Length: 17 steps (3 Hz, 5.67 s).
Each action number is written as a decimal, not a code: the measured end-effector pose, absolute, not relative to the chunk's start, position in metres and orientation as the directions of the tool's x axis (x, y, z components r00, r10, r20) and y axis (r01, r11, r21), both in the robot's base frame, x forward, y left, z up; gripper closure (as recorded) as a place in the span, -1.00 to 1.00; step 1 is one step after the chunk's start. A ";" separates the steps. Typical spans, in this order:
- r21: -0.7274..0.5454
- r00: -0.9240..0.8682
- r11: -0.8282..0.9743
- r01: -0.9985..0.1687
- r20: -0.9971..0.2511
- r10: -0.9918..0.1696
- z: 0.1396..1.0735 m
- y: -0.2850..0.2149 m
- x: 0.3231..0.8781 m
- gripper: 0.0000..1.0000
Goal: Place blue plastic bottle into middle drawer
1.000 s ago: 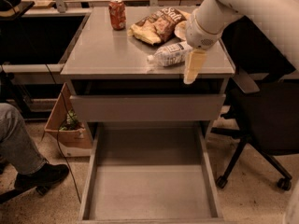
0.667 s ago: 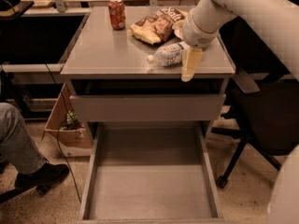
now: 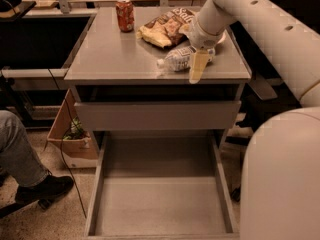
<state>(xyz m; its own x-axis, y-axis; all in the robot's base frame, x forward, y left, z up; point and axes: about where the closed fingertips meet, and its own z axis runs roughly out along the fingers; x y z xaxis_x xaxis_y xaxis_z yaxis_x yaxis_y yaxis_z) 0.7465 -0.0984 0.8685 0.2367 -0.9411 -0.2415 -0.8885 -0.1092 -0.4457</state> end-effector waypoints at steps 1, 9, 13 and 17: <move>-0.419 0.233 -0.112 -0.901 -0.251 -0.940 0.852 -0.098 0.764 -1.00; -0.406 0.252 -0.124 -0.905 -0.280 -0.926 0.853 -0.095 0.700 1.00; -0.350 0.249 -0.121 -0.929 -0.349 -0.904 0.824 -0.052 0.607 1.00; -0.318 0.289 -0.146 -0.937 -0.470 -0.834 0.709 0.041 0.520 1.00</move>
Offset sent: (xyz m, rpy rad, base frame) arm 0.0358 -0.0074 -0.0240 0.0181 0.0530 0.0026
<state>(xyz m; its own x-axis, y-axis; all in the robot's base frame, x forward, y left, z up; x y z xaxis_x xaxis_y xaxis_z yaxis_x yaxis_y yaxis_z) 0.5198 0.0409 0.7093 0.2894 -0.8341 -0.4696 -0.9368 -0.1460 -0.3180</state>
